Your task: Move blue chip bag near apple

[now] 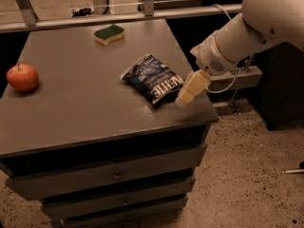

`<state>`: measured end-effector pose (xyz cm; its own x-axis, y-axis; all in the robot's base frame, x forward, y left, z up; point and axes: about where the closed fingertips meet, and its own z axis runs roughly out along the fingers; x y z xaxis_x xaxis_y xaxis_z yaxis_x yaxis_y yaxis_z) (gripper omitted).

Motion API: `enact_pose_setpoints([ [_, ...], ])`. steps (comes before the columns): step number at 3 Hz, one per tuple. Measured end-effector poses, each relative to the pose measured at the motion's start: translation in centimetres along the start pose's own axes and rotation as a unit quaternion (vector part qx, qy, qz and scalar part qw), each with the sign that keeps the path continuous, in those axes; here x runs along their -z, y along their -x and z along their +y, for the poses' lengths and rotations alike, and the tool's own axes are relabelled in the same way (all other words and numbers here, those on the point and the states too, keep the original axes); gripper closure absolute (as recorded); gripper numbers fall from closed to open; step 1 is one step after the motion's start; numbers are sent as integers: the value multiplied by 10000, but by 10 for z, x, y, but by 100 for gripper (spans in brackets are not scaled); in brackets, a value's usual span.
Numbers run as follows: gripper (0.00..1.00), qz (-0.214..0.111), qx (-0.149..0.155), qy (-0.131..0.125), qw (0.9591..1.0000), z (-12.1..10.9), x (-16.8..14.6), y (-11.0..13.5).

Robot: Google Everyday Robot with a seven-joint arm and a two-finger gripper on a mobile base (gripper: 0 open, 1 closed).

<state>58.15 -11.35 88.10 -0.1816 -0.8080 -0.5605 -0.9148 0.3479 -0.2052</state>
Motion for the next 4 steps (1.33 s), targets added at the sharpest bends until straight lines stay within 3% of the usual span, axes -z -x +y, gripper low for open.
enact_pose_setpoints([
  [1, 0, -180, -136, 85, 9997, -5, -28, 7],
  [2, 15, -289, -291, 220, 9989, -5, -47, 13],
  [4, 61, -453, -470, 342, 9973, -7, -57, 24],
])
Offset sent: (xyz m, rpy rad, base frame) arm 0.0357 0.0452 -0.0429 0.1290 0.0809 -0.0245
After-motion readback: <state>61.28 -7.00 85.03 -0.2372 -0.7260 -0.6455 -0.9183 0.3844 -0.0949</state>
